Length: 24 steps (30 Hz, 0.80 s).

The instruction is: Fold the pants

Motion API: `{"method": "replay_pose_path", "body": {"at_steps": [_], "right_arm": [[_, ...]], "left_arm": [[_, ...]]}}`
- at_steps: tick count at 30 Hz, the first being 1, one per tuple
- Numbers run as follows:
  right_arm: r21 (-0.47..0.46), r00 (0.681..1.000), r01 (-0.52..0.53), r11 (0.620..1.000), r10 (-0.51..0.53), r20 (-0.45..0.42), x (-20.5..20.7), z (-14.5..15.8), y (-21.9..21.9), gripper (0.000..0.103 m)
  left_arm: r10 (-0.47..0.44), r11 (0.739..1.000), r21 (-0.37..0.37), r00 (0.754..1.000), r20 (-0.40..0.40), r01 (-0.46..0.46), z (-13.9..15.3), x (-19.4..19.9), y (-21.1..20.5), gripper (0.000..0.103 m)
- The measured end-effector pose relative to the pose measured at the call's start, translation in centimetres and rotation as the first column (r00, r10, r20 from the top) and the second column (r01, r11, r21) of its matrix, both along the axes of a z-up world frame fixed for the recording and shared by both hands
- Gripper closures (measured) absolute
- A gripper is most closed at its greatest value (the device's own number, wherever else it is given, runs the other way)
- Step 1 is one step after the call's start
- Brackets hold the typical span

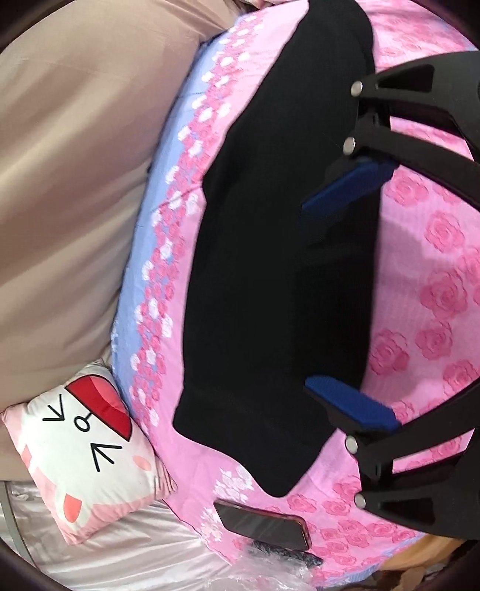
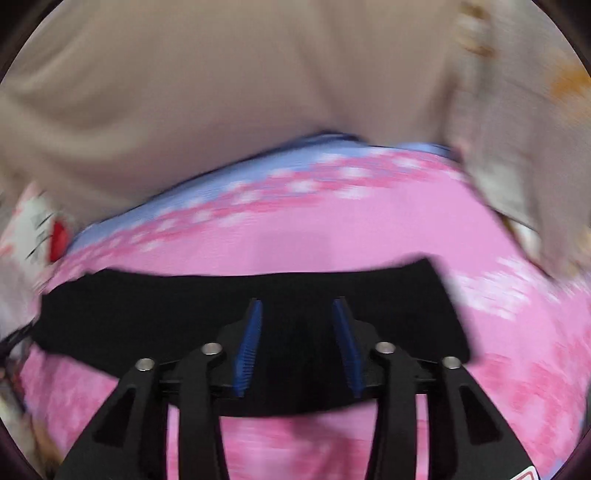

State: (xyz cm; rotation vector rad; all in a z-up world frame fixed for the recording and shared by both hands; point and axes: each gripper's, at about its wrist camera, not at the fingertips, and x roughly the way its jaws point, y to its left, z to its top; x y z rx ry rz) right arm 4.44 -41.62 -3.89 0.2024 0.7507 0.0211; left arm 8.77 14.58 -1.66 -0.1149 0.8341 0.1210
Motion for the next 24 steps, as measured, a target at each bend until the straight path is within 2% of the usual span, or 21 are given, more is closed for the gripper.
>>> {"method": "replay_pose_path", "body": {"at_steps": [1,3,6,8,10,13,14,15,16,18,20,21,22,23,24], "right_arm": [[0.005,0.995,-0.097,0.995,0.097,-0.003,1.3,0.1,3.5,0.048],[0.026,0.965,-0.261,0.965,0.262,-0.022,3.8,-0.3,9.7,0.048],[0.045,0.882,-0.464,0.885,0.466,-0.074,8.6,-1.8,20.3,0.048],[0.027,0.835,-0.54,0.841,0.539,-0.109,11.6,-2.9,26.2,0.048],[0.02,0.804,-0.582,0.813,0.579,-0.139,14.5,-3.9,31.0,0.048],[0.031,0.782,-0.598,0.801,0.592,-0.197,18.7,-5.8,36.1,0.048],[0.056,0.773,-0.6,0.798,0.596,-0.216,20.1,-6.6,37.1,0.053],[0.101,0.749,-0.612,0.784,0.616,-0.243,21.4,-7.6,38.5,0.065],[0.113,0.729,-0.627,0.771,0.632,-0.263,22.2,-8.3,39.8,0.09],[0.02,0.734,-0.648,0.761,0.632,-0.247,22.3,-7.4,41.8,0.094],[-0.027,0.756,-0.645,0.764,0.631,-0.175,22.7,-5.4,42.3,0.098],[-0.065,0.777,-0.625,0.778,0.611,-0.148,23.8,-4.8,42.3,0.098],[-0.116,0.806,-0.59,0.799,0.574,-0.147,25.0,-4.9,42.2,0.095],[-0.123,0.817,-0.571,0.811,0.55,-0.172,25.9,-5.4,41.9,0.089],[-0.079,0.817,-0.554,0.829,0.524,-0.24,26.9,-6.1,41.1,0.089]], "left_arm": [[0.004,1.0,0.001,1.0,0.005,-0.004,0.0,0.0,0.0,0.014],[0.008,1.0,0.002,1.0,0.012,-0.008,-0.3,-0.2,0.5,0.014],[0.012,1.0,0.005,1.0,-0.014,-0.012,-1.1,-0.6,1.7,0.014],[0.022,1.0,0.019,0.999,-0.027,-0.021,-1.7,-0.8,3.2,0.014],[0.024,0.999,0.038,0.999,-0.046,-0.023,-2.3,-1.0,4.5,0.014],[0.027,0.997,0.07,0.997,-0.077,-0.021,-3.7,-1.0,6.5,0.014],[0.034,0.996,0.082,0.995,-0.091,-0.026,-4.4,-0.7,7.3,0.014],[0.038,0.995,0.092,0.994,-0.099,-0.029,-4.9,-0.4,7.8,0.014],[0.043,0.994,0.103,0.994,-0.105,-0.032,-5.4,0.0,8.2,0.014],[0.046,0.99,0.141,0.994,-0.102,-0.032,-6.1,1.4,9.1,0.012],[0.057,0.986,0.164,0.995,-0.086,-0.043,-6.3,2.8,9.8,0.012],[0.072,0.984,0.167,0.995,-0.076,-0.058,-6.3,3.7,10.3,0.012],[0.076,0.984,0.167,0.995,-0.067,-0.063,-6.2,4.6,10.5,0.011],[0.081,0.982,0.176,0.995,-0.063,-0.068,-6.2,5.0,10.5,0.011],[0.077,0.978,0.196,0.996,-0.053,-0.066,-5.9,5.2,10.3,0.012]]}}
